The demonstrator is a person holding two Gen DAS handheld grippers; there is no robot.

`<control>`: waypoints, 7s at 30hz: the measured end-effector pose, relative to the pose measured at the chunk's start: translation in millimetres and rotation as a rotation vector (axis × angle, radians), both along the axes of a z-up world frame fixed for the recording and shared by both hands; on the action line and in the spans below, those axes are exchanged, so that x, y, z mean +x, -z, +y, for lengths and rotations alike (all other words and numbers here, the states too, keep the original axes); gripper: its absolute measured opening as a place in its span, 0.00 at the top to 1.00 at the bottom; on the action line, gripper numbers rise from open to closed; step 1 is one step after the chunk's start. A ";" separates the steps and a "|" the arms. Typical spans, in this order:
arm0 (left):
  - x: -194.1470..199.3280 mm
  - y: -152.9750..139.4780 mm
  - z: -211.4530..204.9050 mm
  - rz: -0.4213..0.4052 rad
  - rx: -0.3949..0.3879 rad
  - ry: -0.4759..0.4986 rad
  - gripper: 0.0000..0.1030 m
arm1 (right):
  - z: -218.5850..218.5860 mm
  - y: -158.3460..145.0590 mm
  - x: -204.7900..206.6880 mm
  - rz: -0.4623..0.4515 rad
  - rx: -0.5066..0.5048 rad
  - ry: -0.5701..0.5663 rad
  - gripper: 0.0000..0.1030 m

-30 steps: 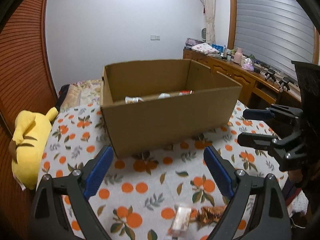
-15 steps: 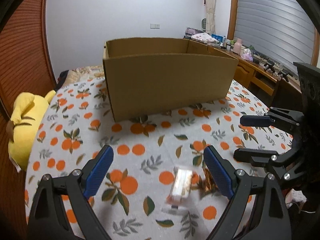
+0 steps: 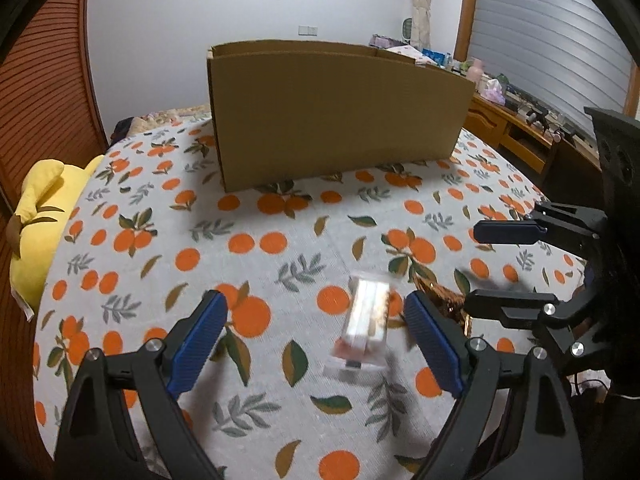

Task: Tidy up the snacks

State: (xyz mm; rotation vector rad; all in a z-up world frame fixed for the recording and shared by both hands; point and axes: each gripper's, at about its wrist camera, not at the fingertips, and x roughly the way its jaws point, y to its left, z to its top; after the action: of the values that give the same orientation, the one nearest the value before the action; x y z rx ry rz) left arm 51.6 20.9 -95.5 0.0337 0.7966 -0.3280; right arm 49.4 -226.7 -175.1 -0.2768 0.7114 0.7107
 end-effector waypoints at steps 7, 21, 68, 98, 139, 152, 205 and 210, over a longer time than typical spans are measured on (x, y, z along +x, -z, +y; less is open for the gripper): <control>-3.0 4.9 -6.4 0.010 0.012 0.022 0.26 | 3.2 5.9 -1.5 0.015 -0.022 -0.017 0.36; 4.3 14.4 -10.5 0.034 0.006 0.029 0.34 | 19.3 17.6 -3.2 0.022 -0.084 -0.059 0.52; 12.9 -36.8 -12.8 -0.103 0.022 0.003 0.82 | -43.2 -18.0 12.7 -0.040 -0.004 0.078 0.80; 96.2 -113.2 -30.1 -0.257 -0.028 0.033 0.82 | -69.0 -107.4 71.1 -0.203 0.093 0.120 0.80; 204.5 -112.2 -33.7 -0.206 0.017 -0.059 0.59 | -19.4 -102.8 210.1 -0.124 0.062 0.105 0.67; 145.6 -131.1 -34.0 -0.249 0.014 -0.063 0.53 | -33.6 -116.9 156.1 -0.168 0.086 0.145 0.62; -9.7 -164.0 -41.5 -0.395 0.003 -0.174 0.00 | -62.8 -160.3 12.6 -0.396 0.170 0.394 0.05; -15.8 -158.2 -36.3 -0.406 0.004 -0.206 0.00 | -64.6 -157.5 6.9 -0.397 0.167 0.405 0.04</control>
State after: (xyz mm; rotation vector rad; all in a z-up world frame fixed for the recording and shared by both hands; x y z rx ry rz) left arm 35.9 -15.5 62.7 0.0208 0.3928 -0.1165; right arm 56.2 -291.3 -17.6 -0.1088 0.3101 0.3106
